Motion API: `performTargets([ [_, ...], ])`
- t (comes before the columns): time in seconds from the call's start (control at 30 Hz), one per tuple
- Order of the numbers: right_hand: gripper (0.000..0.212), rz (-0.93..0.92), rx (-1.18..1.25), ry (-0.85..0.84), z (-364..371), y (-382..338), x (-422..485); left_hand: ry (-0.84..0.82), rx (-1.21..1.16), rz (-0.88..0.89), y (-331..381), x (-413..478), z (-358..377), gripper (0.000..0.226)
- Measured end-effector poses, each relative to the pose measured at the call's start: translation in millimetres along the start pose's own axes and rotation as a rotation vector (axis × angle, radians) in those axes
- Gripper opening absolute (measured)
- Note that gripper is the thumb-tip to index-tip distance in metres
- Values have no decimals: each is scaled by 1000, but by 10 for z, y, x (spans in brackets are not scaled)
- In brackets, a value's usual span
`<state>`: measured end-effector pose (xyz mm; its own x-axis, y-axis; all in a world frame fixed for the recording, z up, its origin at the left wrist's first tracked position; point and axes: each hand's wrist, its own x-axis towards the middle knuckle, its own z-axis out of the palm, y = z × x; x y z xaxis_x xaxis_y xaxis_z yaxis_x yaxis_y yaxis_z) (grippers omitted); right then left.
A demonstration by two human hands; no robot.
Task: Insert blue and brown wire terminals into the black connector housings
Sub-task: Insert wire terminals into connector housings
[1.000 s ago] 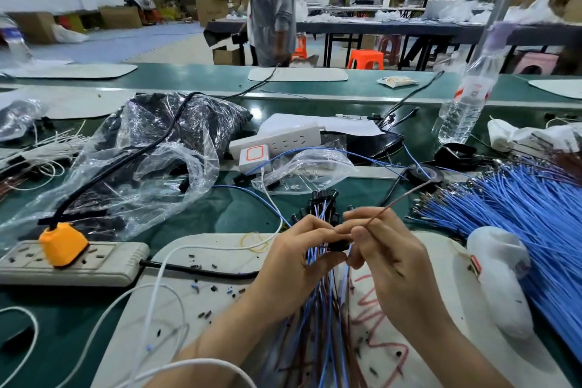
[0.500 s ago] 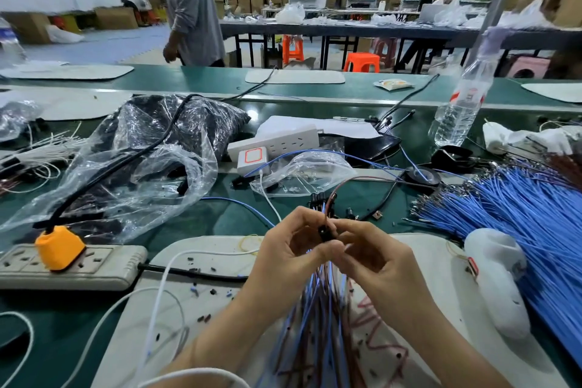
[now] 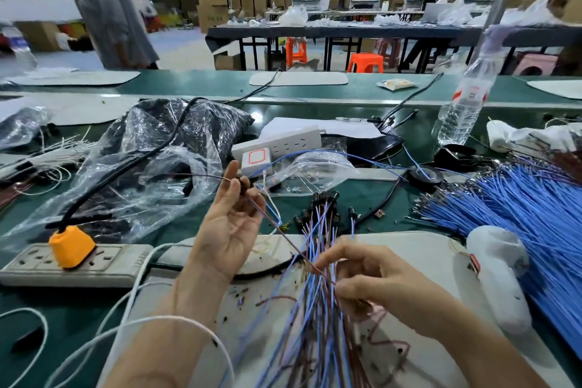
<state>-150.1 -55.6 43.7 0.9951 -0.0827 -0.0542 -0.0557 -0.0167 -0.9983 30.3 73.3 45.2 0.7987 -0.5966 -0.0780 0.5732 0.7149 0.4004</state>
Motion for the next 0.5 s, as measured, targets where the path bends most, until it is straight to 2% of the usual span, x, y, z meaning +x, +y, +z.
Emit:
performTargets([
  [0.2, 28, 10, 168, -132, -309, -40, -110, 137, -32, 111, -17, 65, -55, 26],
  [0.33, 22, -3, 209, -219, -382, -25, -128, 252, -70, 195, 157, 150, -127, 12],
  [0.43, 18, -10, 277, -233, -316, 13, -84, 181, 14, 166, 58, 71, -36, 11],
  [0.5, 21, -31, 243, -122, -225, 40, -23, 48, 142, 70, -201, -86, 37, 15],
])
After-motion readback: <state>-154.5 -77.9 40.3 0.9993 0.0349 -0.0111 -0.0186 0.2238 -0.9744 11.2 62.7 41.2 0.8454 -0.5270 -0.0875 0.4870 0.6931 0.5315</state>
